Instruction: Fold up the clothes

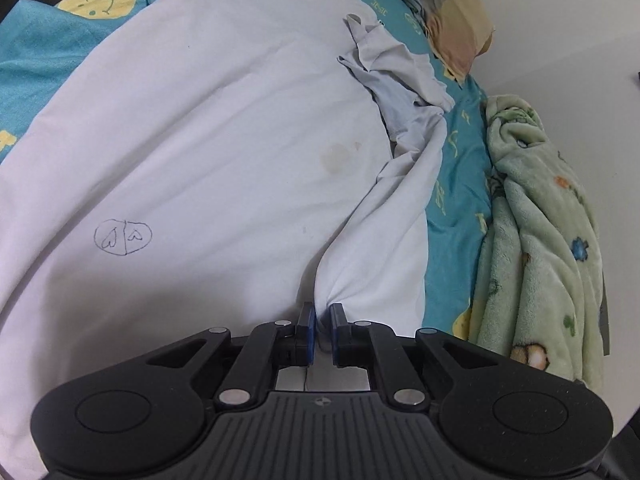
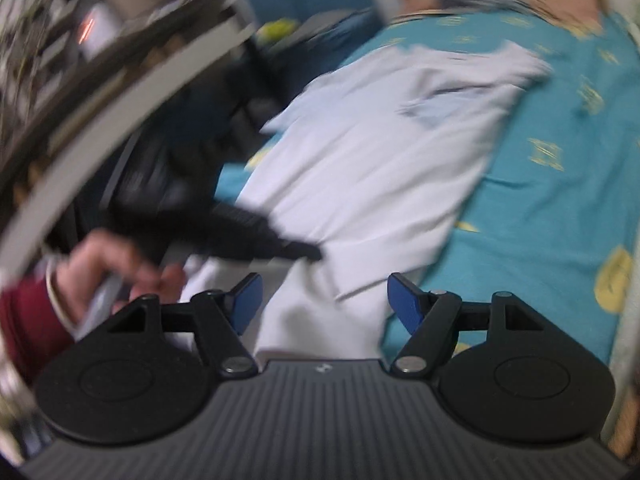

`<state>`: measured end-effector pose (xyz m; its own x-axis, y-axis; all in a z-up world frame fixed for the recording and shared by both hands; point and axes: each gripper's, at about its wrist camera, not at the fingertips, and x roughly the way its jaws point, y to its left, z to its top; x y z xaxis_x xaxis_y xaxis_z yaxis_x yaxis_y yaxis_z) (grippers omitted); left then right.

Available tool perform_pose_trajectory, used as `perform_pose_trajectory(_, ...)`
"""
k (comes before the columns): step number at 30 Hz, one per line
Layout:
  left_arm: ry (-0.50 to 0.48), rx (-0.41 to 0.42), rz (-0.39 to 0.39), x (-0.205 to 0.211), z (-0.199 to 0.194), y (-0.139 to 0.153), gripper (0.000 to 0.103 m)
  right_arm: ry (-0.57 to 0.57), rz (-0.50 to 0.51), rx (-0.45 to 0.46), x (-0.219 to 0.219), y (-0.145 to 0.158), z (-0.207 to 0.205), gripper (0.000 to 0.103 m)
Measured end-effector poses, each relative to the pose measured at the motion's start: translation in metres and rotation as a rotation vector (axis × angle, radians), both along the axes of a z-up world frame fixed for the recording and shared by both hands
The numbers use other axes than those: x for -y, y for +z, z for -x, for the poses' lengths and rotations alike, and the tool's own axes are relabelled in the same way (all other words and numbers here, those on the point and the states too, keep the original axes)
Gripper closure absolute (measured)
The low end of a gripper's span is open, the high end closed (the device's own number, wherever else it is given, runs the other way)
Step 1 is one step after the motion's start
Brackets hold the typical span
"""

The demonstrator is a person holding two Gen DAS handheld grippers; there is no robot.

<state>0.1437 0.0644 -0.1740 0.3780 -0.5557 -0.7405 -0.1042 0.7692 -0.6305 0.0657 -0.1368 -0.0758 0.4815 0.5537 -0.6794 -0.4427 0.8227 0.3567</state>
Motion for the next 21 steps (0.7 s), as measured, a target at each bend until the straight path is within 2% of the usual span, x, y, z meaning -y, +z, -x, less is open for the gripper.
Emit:
perform_pose_trajectory(3,0.000,0.007,0.025,-0.003,0.001,-0.001,0.095,0.123,0.121,0.017,-0.039,-0.004,0.009,0.031)
perform_pose_trajectory(6,-0.002,0.012,0.046,-0.007,0.002,0.000,0.095,0.154,0.259,0.032,-0.063,-0.011,0.017,0.032)
perform_pose_trajectory(7,-0.002,0.013,0.052,-0.008,0.003,0.000,0.095,0.158,0.304,0.035,-0.068,-0.012,0.020,0.037)
perform_pose_trajectory(8,-0.004,0.019,0.061,-0.010,0.005,0.001,0.095,0.162,0.347,0.039,-0.072,-0.013,0.023,0.057)
perform_pose_trajectory(9,-0.007,0.024,0.070,-0.012,0.006,0.003,0.095,0.167,0.377,0.041,-0.074,-0.010,0.028,0.072)
perform_pose_trajectory(10,-0.015,0.032,0.082,-0.011,0.008,0.005,0.096,0.172,0.407,0.044,-0.075,-0.007,0.032,0.094)
perform_pose_trajectory(12,-0.031,0.049,0.106,-0.010,0.011,0.009,0.096,0.188,0.465,0.060,-0.076,0.003,0.047,0.096)
perform_pose_trajectory(16,-0.088,0.043,0.076,0.001,0.022,0.011,0.096,0.303,0.634,0.099,-0.097,0.019,0.087,0.097)
perform_pose_trajectory(18,-0.117,0.040,0.060,0.006,0.028,0.012,0.096,0.349,0.681,0.076,-0.106,0.012,0.097,0.097)
perform_pose_trajectory(21,-0.160,0.035,0.037,0.014,0.037,0.013,0.099,0.396,0.695,0.003,-0.115,-0.010,0.105,0.096)
